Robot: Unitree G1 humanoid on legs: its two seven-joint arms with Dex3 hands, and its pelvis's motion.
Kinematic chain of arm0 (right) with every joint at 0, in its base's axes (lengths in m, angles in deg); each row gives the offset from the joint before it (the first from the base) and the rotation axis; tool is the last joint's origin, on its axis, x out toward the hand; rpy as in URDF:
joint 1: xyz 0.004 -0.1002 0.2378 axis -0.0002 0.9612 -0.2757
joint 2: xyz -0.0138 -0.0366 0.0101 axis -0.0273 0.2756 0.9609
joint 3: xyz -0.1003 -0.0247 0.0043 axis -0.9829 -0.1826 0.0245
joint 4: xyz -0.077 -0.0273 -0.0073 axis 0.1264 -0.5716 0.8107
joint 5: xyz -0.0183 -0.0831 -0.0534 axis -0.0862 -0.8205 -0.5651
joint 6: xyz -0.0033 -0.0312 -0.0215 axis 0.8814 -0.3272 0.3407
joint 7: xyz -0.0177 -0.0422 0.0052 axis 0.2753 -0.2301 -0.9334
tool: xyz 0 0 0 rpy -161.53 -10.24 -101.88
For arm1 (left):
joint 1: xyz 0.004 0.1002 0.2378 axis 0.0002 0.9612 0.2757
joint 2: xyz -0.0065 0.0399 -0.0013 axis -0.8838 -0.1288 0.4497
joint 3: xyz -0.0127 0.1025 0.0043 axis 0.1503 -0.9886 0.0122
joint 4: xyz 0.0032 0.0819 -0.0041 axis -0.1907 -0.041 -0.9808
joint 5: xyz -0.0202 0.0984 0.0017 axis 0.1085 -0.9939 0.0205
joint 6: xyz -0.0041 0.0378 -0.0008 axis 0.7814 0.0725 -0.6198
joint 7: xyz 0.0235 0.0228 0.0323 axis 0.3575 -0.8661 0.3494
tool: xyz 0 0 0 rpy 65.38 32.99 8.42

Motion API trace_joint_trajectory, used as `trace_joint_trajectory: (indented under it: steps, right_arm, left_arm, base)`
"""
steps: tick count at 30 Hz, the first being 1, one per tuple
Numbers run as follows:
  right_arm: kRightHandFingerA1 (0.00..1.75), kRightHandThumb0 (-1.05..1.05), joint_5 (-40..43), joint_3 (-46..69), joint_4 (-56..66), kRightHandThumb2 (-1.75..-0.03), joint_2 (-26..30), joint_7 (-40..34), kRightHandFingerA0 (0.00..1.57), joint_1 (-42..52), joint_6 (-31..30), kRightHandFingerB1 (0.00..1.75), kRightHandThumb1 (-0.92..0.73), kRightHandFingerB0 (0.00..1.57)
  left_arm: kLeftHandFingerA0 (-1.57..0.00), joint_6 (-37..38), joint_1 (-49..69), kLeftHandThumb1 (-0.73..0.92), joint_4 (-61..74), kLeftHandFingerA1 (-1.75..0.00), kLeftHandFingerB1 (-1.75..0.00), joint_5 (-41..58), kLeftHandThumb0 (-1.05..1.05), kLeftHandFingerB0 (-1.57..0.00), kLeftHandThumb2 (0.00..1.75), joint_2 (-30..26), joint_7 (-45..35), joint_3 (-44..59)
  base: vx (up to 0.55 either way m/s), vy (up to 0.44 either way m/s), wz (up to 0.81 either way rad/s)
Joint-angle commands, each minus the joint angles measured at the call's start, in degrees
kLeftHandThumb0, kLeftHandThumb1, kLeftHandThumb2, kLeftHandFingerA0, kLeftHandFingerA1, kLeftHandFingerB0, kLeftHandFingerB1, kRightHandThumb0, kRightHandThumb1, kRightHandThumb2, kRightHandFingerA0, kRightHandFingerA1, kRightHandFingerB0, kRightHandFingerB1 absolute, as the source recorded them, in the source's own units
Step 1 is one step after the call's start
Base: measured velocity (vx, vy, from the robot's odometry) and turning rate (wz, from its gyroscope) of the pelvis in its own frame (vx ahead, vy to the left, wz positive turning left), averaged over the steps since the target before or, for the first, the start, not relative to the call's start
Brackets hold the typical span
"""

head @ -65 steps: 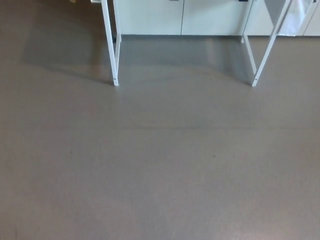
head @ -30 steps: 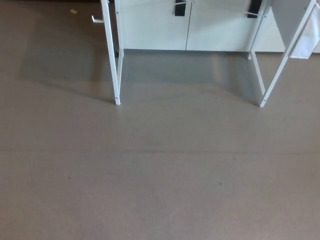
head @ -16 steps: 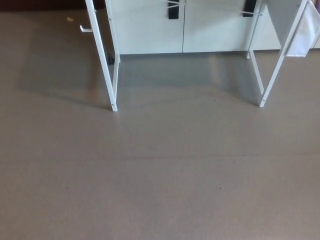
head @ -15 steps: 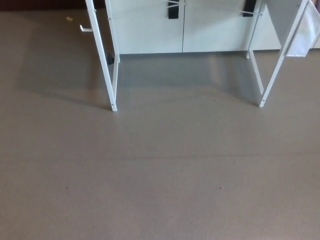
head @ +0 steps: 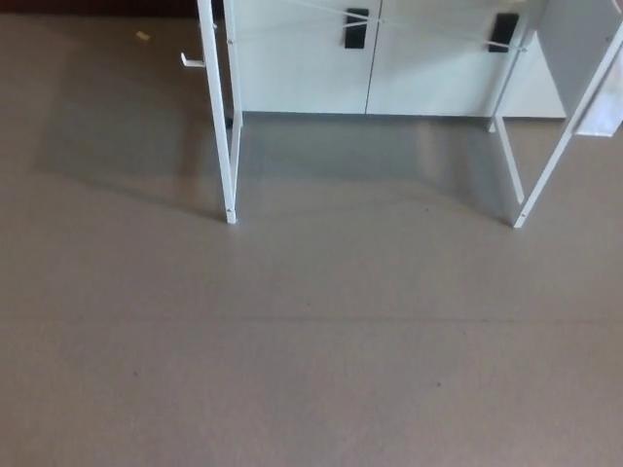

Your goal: The robot walks towards a desk on which a file tray is kept in the middle and a toilet paper roll is kept on its right. The robot uses its right hand to hook on finger in the gap of the roll and grabs it, lifts it and places it on the tray.

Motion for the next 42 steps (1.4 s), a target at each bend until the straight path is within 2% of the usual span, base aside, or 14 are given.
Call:
trace_joint_trajectory:
  steps: [1, 3, 16, 17, 18, 27, 32, 33, 34, 36, 38, 39, 40, 42]
  right_arm:
    - [0.29, -0.68, -1.9, -1.4, -0.5, -0.61, 0.9, -2.9, 0.07, -1.3, -0.1, 0.26, -0.63, 0.14]
    - [0.31, -0.71, -0.9, -0.8, -0.5, -0.85, 0.8, -2.7, 0.01, -1.3, -0.2, 0.36, -0.47, 0.1]
    - [0.33, -0.7, -0.4, -0.5, -1.0, -0.81, 0.4, -4.5, 0.03, -0.9, 0.7, 0.37, -0.47, 0.11]
    - [0.29, -0.66, -0.9, -0.9, -1.3, -0.6, 0.7, -3.6, 0.03, -0.9, 1.5, 0.25, -0.64, 0.14]
    - [0.31, -0.71, -1.3, -1.2, -1.6, -0.86, 1.0, -2.9, 0.02, -0.9, 2.2, 0.34, -0.49, 0.08]
    - [0.31, -0.52, 6.8, 6.5, -3.1, -0.68, -1.1, 2.4, 0.01, -0.8, 2.8, 0.35, -0.5, 0.08]
    - [0.31, -0.75, -3.0, -1.5, -0.7, -0.88, 0.8, -4.5, 0.02, -1.2, 1.7, 0.39, -0.51, 0.12]
    - [0.29, -0.67, -1.0, -0.4, -0.3, -0.6, 0.7, -2.5, 0.07, -1.6, -0.5, 0.25, -0.62, 0.16]
    - [0.31, -0.74, -0.6, -0.2, 0.3, -0.86, 0.5, -2.7, 0.02, -1.1, -0.8, 0.36, -0.49, 0.11]
    - [0.28, -0.66, 1.4, 1.8, -0.3, -0.59, -1.1, -4.2, 0.02, -1.2, -0.8, 0.28, -0.59, 0.18]
    - [0.35, -0.74, -1.9, -0.8, -0.3, -0.87, 0.7, -3.7, 0.02, -0.9, 3.0, 0.39, -0.5, 0.1]
    - [0.54, -0.34, 3.6, 4.0, -1.4, -0.94, -0.7, -2.0, 0.05, -0.7, 2.7, 0.49, -0.38, 0.0]
    - [0.54, -0.34, 4.3, 4.7, -2.2, -0.94, -0.5, -0.5, 0.05, -0.6, 4.1, 0.49, -0.38, 0.0]
    - [0.45, -0.7, 1.7, 3.4, -1.4, -0.79, -0.9, -4.1, 0.07, -1.2, 1.6, 0.41, -0.46, 0.16]
  left_arm:
    - [-0.29, 0.5, -0.5, 0.8, -0.2, -0.68, -0.61, 0.2, -0.71, -0.32, 0.64, -0.8, 0.1, 0.1]
    - [-0.27, 1.0, -0.4, 0.8, -0.4, -0.68, -0.61, 0.5, -0.7, -0.32, 0.64, -0.7, 0.0, 0.4]
    - [-0.3, 0.8, -0.8, 0.8, -1.0, -0.69, -0.61, 0.0, -0.71, -0.31, 0.64, -1.0, 0.4, -0.4]
    - [-0.31, 0.3, -0.8, 0.79, -0.7, -0.67, -0.59, 0.6, -0.7, -0.32, 0.63, -0.8, 0.4, 0.2]
    - [-0.33, -0.1, -0.8, 0.79, -0.5, -0.68, -0.59, 0.7, -0.7, -0.33, 0.64, -0.8, 0.6, 0.3]
    - [-0.29, 1.7, -0.1, 0.81, -0.3, -0.66, -0.59, -0.2, -0.71, -0.31, 0.64, -1.1, -0.1, -0.5]
    - [-0.29, 0.2, -0.7, 0.8, 0.2, -0.66, -0.59, 0.3, -0.7, -0.31, 0.64, -1.1, 0.0, -0.2]
    - [-0.27, 0.3, -0.7, 0.8, 0.0, -0.64, -0.58, 0.8, -0.7, -0.31, 0.64, -1.1, -0.2, 0.3]
    - [-0.28, 0.5, -0.6, 0.79, 0.0, -0.65, -0.59, 1.0, -0.7, -0.32, 0.64, -0.9, -0.3, 0.5]
    - [-0.3, 0.3, -0.6, 0.81, 0.3, -0.68, -0.62, -0.2, -0.72, -0.33, 0.64, -1.0, 0.4, -0.5]
    - [-0.3, 0.3, -0.7, 0.8, 0.1, -0.68, -0.6, 0.6, -0.7, -0.32, 0.64, -0.9, 0.1, 0.2]
    - [-0.35, 0.4, -0.7, 0.81, 0.2, -0.69, -0.61, 0.4, -0.7, -0.35, 0.63, -0.9, 0.5, 0.1]
    - [-0.35, 0.7, -0.8, 0.81, 0.3, -0.69, -0.61, 0.1, -0.7, -0.35, 0.63, -1.0, 0.8, -0.1]
    - [-0.35, 0.5, -0.9, 0.81, 0.1, -0.69, -0.61, 0.3, -0.7, -0.35, 0.63, -0.9, 0.7, 0.1]
  base:
    - [0.09, -0.114, 0.05]
    - [0.07, -0.166, -0.23]
    - [0.04, 0.002, -0.03]
    - [-0.01, 0.308, -0.09]
    - [-0.02, 0.282, -0.13]
    - [0.05, 0.04, 0.08]
    - [0.0, 0.0, 0.0]
    - [0.0, 0.0, 0.0]
    - [0.0, 0.0, 0.0]
    - [0.04, -0.062, 0.4]
    - [0.0, 0.0, 0.0]
    - [0.0, 0.0, 0.0]
    - [0.02, -0.034, -0.08]
    - [0.02, -0.019, 0.1]
